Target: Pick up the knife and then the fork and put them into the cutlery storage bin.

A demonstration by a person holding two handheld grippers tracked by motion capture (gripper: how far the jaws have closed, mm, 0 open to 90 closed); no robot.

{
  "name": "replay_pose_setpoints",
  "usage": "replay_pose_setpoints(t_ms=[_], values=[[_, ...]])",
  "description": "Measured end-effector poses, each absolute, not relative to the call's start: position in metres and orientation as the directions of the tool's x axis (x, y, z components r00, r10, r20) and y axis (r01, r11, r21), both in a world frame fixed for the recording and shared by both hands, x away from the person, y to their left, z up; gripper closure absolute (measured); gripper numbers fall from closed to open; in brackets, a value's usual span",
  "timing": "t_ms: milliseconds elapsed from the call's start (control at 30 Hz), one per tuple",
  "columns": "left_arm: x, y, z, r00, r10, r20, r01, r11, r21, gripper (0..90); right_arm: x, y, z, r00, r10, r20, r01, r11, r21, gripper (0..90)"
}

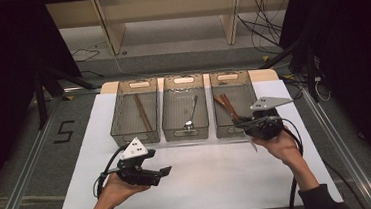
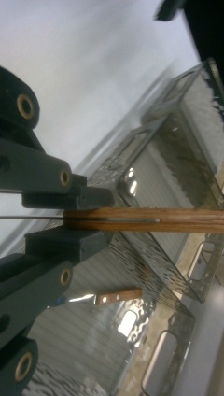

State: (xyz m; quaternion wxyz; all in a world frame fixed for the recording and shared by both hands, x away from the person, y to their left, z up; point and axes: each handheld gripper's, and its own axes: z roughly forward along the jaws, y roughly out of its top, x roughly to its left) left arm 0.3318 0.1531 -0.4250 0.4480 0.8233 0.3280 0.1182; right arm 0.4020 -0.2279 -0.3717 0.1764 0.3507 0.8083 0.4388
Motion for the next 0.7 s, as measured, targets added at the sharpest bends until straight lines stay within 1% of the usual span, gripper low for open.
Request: replay_pose_setpoints(t_ms=[100, 267, 400, 700], values=[[0.33, 0.153, -0.429, 0.753, 0.651, -0.097, 0.433, -0.378, 0.818, 19.6, 0.413, -0.231, -0.368, -0.677, 0.73, 0.09, 0.46, 0.325, 0.826, 81.1], [0.328, 0.154, -0.434, 0.746, 0.658, -0.107, 0.431, -0.354, 0.83, 19.5, 0.428, -0.232, -0.359, -0.663, 0.731, 0.162, 0.516, 0.289, 0.807, 81.1], [0.327, 0.155, -0.438, 0.743, 0.661, -0.104, 0.429, -0.351, 0.832, 19.3, 0.441, -0.231, -0.354, -0.651, 0.735, 0.191, 0.541, 0.272, 0.796, 81.1], [0.325, 0.158, -0.445, 0.733, 0.672, -0.102, 0.428, -0.34, 0.837, 19.0, 0.471, -0.233, -0.348, -0.595, 0.774, 0.217, 0.585, 0.231, 0.777, 81.1]])
